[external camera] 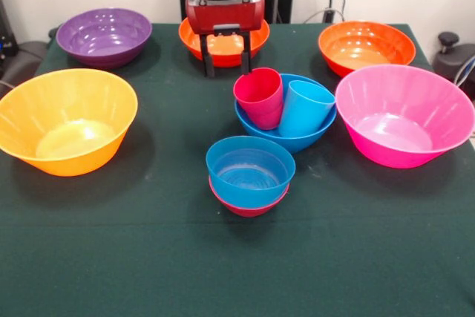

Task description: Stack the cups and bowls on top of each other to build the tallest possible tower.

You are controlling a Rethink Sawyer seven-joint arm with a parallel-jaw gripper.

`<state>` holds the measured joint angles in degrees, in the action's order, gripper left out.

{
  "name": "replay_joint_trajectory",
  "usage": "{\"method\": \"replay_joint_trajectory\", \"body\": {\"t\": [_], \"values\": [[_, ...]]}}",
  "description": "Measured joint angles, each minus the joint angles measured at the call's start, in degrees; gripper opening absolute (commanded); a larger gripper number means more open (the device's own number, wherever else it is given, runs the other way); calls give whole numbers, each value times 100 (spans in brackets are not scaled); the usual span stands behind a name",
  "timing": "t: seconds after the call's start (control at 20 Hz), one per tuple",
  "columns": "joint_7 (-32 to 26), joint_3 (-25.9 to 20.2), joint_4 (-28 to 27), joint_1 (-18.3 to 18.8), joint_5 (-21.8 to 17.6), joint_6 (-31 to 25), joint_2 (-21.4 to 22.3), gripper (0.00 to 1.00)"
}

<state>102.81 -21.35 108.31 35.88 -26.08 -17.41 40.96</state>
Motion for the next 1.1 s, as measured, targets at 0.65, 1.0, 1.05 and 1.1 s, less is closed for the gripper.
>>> {"method": "replay_joint_trajectory", "body": {"t": [0.65,1.0,1.05,1.1], "values": [[0,-1,-23,-76,417,-270,395,100],[0,0,-300,-218,506,-487,306,100],[0,-1,-409,-245,506,-487,221,100],[0,-1,-490,-263,505,-487,149,100]]}}
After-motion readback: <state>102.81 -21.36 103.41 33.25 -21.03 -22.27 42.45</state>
